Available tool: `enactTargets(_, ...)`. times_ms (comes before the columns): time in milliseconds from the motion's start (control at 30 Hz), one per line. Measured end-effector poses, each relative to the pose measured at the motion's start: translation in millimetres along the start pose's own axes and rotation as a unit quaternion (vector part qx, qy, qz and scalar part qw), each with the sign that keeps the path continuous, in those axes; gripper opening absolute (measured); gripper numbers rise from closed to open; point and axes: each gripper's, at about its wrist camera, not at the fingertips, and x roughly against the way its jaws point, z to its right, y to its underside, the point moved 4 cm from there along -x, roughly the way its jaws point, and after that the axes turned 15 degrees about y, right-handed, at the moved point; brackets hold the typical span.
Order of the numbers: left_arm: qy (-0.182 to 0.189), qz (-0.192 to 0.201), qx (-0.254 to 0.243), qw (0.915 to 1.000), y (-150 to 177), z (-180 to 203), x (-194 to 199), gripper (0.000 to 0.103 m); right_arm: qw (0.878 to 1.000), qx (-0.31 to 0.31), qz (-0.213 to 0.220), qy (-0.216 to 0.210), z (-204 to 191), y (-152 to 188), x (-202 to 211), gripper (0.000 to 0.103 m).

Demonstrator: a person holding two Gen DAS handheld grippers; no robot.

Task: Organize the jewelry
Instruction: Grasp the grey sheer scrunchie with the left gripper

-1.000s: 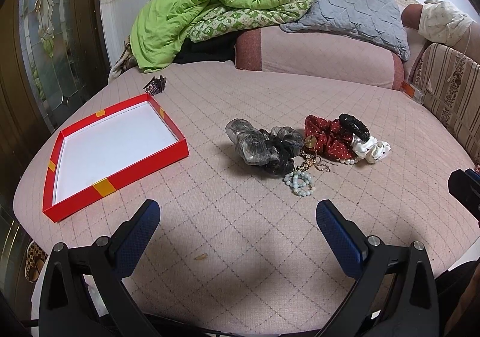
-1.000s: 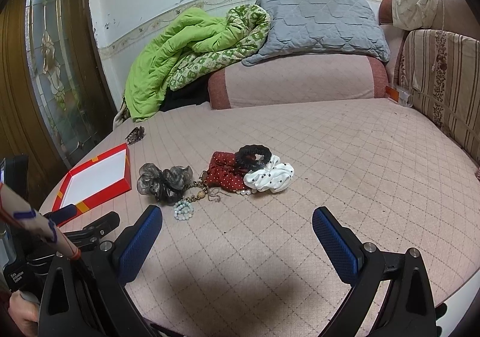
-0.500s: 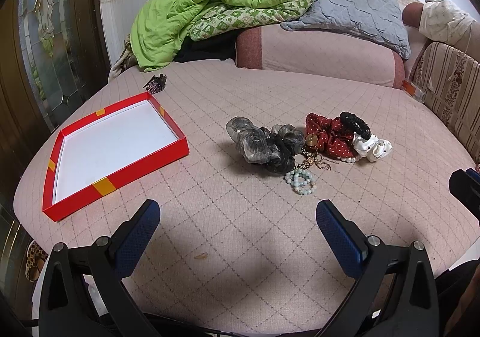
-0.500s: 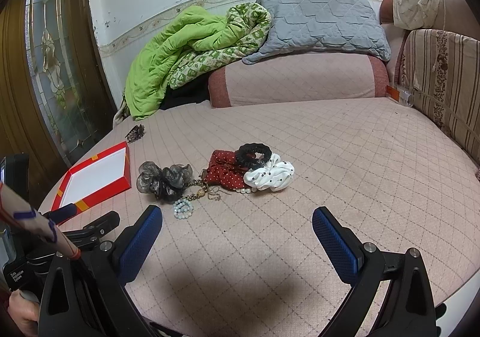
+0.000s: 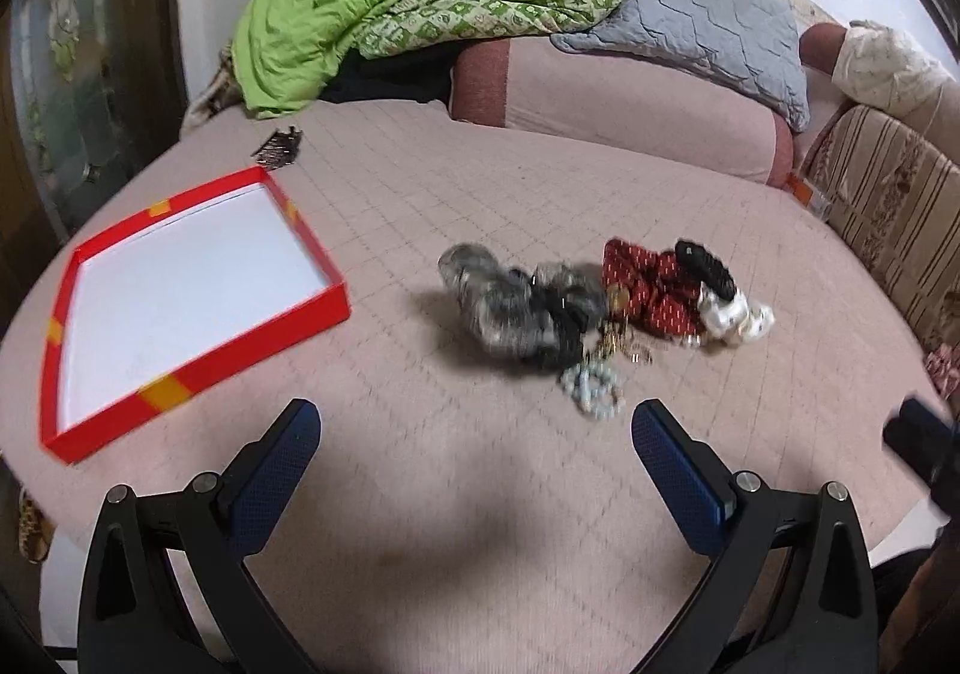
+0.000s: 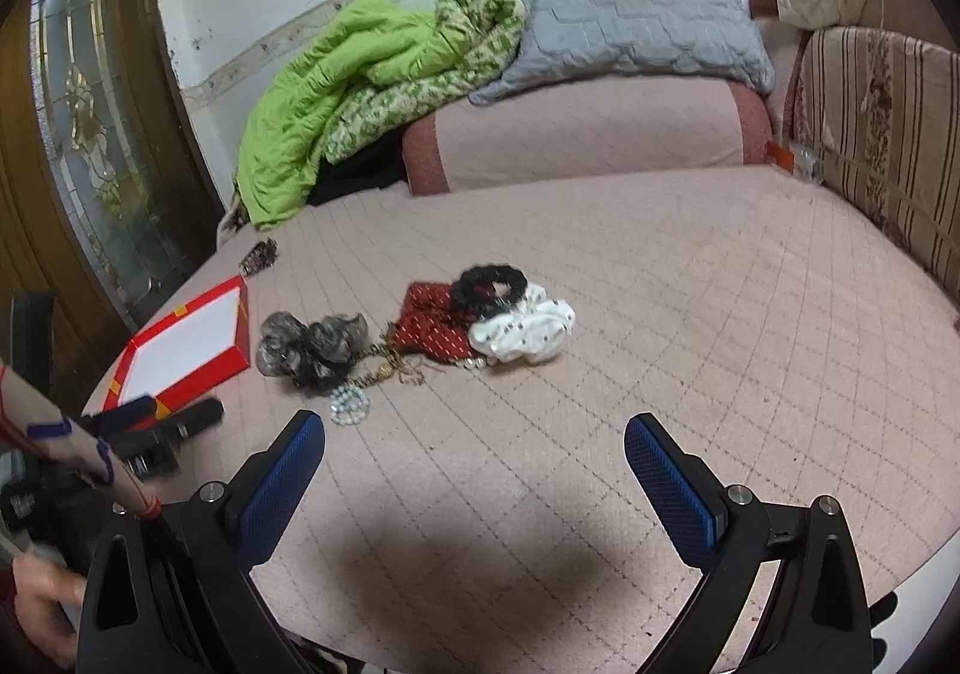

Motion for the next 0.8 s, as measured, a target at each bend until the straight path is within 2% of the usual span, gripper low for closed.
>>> enactTargets(133, 0.015, -0.005, 0.017, 0.9997, -26, -10, -27, 0.103, 1.0, -0.009, -0.019, 0.0, 6, 4, -9, 0.102)
enactTargets(267, 0.044, -0.041, 0.041, 0.9973, -38, -14, -65, 0.084, 0.999, -0.019, -0.029, -0.004, 10, 6, -12, 0.102)
enactTargets(400, 0.058, -0.072, 0.054, 0.9942, -41, -14, -92, 0.072, 0.999, -0.02, -0.038, -0.008, 9, 7, -17, 0.102)
enactTargets(467, 0.073, -0.086, 0.061, 0.9917, -42, -14, -104, 0.046, 0.999, -0.021, -0.043, -0.011, 8, 7, -20, 0.102)
enactTargets(533, 0.093, -0.095, 0.065, 0.989, -43, -14, -113, 0.029, 0.998, -0.027, -0.049, -0.014, 8, 6, -25, 0.102)
enactTargets(633, 0.104, -0.085, 0.052, 0.9896, -46, -11, -109, 0.021, 0.998, -0.031, -0.062, -0.015, 7, 2, -35, 0.102)
enactTargets(800, 0.113, -0.024, -0.003, 0.9933, -60, 2, -79, 0.021, 0.999, -0.028, -0.046, -0.008, 4, -26, -54, 0.102)
